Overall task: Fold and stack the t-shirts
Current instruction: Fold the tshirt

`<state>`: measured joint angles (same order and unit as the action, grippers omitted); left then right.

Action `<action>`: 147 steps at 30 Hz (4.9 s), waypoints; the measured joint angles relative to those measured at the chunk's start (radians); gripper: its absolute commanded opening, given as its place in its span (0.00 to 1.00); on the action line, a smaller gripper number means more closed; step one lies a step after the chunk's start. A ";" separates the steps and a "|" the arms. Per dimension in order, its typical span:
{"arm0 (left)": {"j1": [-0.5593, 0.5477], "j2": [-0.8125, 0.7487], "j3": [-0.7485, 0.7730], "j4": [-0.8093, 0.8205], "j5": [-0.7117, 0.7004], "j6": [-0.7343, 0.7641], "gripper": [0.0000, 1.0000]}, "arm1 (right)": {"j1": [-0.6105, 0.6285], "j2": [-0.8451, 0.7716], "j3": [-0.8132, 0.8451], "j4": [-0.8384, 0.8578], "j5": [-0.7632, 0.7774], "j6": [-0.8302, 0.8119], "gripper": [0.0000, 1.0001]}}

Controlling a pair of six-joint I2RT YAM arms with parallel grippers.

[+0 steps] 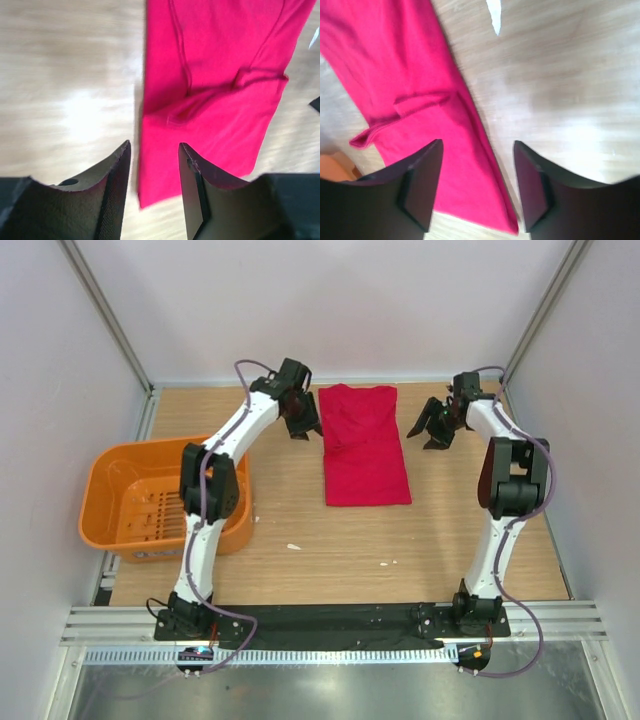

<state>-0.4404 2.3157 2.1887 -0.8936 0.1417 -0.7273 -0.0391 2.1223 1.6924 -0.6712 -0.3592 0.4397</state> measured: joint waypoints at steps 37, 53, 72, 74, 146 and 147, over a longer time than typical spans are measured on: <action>0.014 0.106 -0.242 0.463 0.271 -0.038 0.22 | -0.022 0.105 -0.218 0.499 -0.343 0.176 0.10; 0.042 -0.121 -0.325 0.314 0.253 0.024 0.59 | -0.133 -0.121 -0.256 0.249 -0.193 0.113 0.61; -0.127 -0.460 -0.938 0.414 0.164 -0.101 0.54 | -0.095 -0.454 -0.874 0.310 -0.292 0.044 0.61; -0.124 -0.464 -0.954 0.416 0.162 -0.109 0.52 | -0.094 -0.462 -0.896 0.341 -0.307 0.061 0.61; -0.013 -0.485 -0.891 0.381 0.170 -0.016 0.58 | -0.026 -0.303 -0.751 0.425 -0.335 -0.024 0.49; -0.010 -0.469 -0.873 0.380 0.175 -0.010 0.59 | -0.026 -0.303 -0.753 0.426 -0.335 -0.024 0.48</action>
<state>-0.4500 1.8465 1.3155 -0.5140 0.3168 -0.7368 -0.0647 1.8198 0.9398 -0.2447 -0.6941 0.4152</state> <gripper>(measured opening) 0.579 0.489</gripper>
